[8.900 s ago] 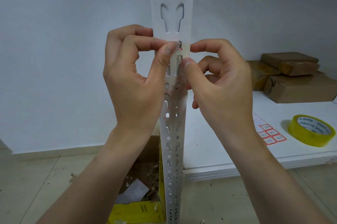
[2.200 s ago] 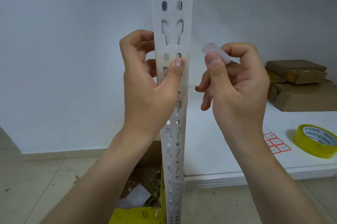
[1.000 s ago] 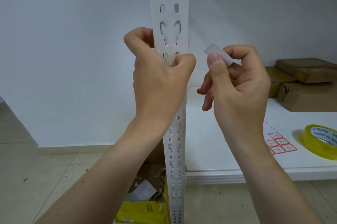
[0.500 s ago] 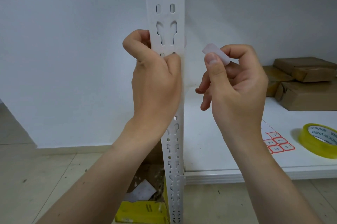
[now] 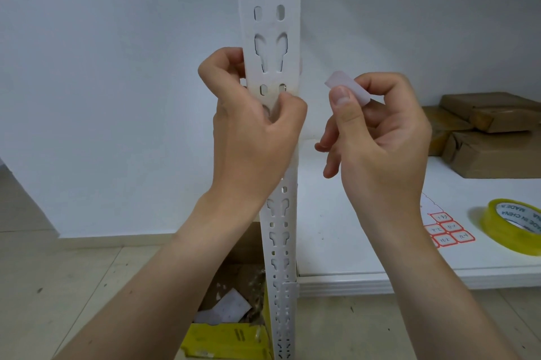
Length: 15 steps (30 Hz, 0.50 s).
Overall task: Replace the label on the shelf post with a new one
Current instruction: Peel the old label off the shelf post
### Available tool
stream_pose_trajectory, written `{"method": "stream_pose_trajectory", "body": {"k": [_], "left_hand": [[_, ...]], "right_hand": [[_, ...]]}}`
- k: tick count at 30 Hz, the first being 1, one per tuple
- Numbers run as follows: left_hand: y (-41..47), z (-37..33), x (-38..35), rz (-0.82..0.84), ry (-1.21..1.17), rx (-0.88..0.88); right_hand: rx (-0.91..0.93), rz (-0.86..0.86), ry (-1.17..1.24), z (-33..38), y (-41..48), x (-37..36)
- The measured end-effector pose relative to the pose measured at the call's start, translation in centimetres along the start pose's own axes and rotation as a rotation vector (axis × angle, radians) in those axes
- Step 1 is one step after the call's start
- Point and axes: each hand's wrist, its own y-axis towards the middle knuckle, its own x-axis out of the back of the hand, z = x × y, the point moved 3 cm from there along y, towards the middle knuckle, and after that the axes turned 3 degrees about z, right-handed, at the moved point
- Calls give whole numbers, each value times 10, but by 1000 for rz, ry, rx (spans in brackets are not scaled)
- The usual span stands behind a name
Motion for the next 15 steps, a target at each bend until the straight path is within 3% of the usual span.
{"method": "stream_pose_trajectory", "body": {"k": [15], "left_hand": [[0,-7,-5,-18,22,32]], "right_hand": [[-14,3,-19,0,-2,0]]}}
